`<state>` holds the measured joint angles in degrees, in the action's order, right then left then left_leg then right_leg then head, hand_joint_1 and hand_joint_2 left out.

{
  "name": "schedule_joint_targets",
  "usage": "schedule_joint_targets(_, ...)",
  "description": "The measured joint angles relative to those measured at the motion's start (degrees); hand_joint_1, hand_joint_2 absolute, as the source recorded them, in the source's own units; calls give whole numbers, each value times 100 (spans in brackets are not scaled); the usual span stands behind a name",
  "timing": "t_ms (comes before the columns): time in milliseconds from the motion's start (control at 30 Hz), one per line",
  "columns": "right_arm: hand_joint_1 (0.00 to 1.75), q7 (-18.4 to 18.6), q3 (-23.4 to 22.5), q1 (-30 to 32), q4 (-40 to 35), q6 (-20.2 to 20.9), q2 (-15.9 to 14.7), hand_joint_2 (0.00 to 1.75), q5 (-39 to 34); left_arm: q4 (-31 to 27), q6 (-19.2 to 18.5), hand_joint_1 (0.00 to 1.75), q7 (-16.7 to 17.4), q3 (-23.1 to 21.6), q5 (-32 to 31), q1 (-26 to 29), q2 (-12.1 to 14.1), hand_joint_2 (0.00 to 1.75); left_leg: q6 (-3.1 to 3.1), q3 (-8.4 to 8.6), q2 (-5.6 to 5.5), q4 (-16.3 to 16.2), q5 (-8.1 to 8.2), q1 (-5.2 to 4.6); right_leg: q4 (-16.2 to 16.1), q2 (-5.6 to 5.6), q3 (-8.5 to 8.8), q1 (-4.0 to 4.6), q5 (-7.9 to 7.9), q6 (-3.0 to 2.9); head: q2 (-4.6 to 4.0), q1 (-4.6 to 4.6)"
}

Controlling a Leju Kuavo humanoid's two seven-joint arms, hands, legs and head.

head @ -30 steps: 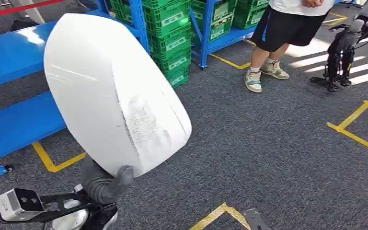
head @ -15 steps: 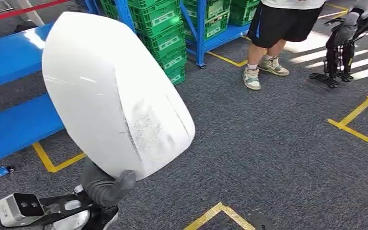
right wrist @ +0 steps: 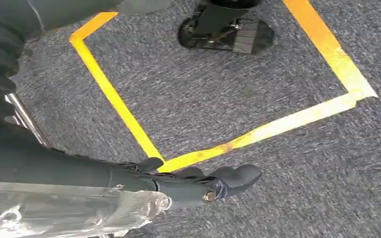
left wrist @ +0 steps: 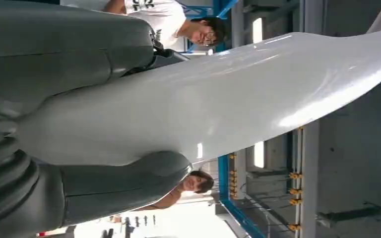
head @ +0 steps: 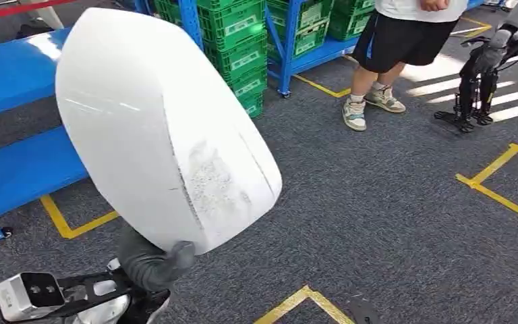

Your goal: Take the parts from the cabinet and place them on the table.

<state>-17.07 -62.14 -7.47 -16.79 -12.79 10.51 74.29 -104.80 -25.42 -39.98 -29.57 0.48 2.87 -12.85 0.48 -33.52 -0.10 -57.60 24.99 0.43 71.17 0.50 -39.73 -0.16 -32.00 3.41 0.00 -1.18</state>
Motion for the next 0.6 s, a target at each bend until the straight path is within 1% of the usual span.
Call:
schedule_joint_targets(33,0,0,0,7,2,0,0,175,0,0,0,175,0,0,-2,0,0,175,0,-3,1,-1,0,0,441,-2,-220,-7,-155,23,0,-13)
schedule_joint_targets(67,0,2,0,15,0,0,0,175,0,0,0,175,0,0,-4,0,0,175,0,0,0,-1,0,2,615,-3,-316,-18,-156,41,0,-9)
schedule_joint_targets(100,0,2,0,17,0,0,0,175,0,0,0,175,0,0,-9,0,0,175,-1,5,-1,-1,2,5,508,-4,-271,-30,-25,52,-2,-11)
schedule_joint_targets(133,0,2,0,15,0,0,0,175,0,0,0,175,0,0,-11,0,0,175,-14,16,-1,-2,9,10,147,-5,-97,-46,209,60,0,-11)
schedule_joint_targets(167,0,2,0,12,0,0,0,175,0,0,0,175,0,0,-9,0,0,175,-27,32,-7,-4,16,21,-356,-8,159,-60,461,66,0,-7)
schedule_joint_targets(200,0,2,2,6,0,0,0,175,2,0,0,175,0,0,13,0,0,175,-66,50,-12,-9,32,32,-896,-21,446,-80,679,95,0,-13)
schedule_joint_targets(233,0,4,4,-10,2,0,4,175,7,0,0,175,0,0,31,0,0,175,-110,43,-16,-23,44,-5,-1115,-1,573,-62,581,103,0,-15)
schedule_joint_targets(267,0,7,7,-16,2,2,9,175,7,-4,0,175,0,0,48,-1,2,175,-142,26,-23,-44,36,-13,-1142,43,573,-69,631,-10,0,-4)
schedule_joint_targets(333,0,20,4,2,2,0,7,175,9,-4,0,175,0,7,74,0,2,175,-199,31,-23,6,-1,0,-1128,43,544,-38,632,-86,0,6)
schedule_joint_targets(367,0,28,4,6,2,0,7,175,7,-4,2,175,0,7,79,0,2,175,-226,31,-23,13,-2,10,-1137,42,539,-35,649,-137,0,4)
schedule_joint_targets(400,0,31,4,3,2,0,7,175,7,-7,9,175,0,11,81,0,2,175,-260,19,-18,-12,42,20,-1169,41,545,-58,675,-190,0,4)
schedule_joint_targets(433,0,31,4,-1,2,0,7,175,9,-11,15,175,0,13,81,0,4,175,-274,-42,-14,-162,178,15,-1176,41,546,-57,678,-224,0,26)
schedule_joint_targets(467,0,31,4,-4,2,0,7,175,11,-11,17,175,0,13,81,1,7,175,-284,-220,-15,-535,413,11,-1178,39,538,-56,686,-251,0,46)
schedule_joint_targets(500,0,31,4,4,2,0,7,175,15,-11,22,175,0,13,81,1,11,175,-293,-470,-15,-1065,669,11,-1178,30,526,-50,686,-256,0,48)
schedule_joint_targets(533,0,31,4,13,2,0,7,175,22,-11,24,175,0,13,81,2,15,175,-293,-701,-15,-1540,852,10,-1177,21,518,-43,685,-262,-2,46)
schedule_joint_targets(567,0,33,4,19,2,0,7,175,20,-11,26,175,0,13,81,2,15,175,-287,-837,-15,-1799,896,10,-1177,17,513,-39,687,-264,0,46)
schedule_joint_targets(600,0,33,4,21,2,0,7,175,20,-11,26,175,0,13,81,2,15,175,-277,-833,-15,-1785,804,10,-1177,17,515,-38,687,-264,0,46)
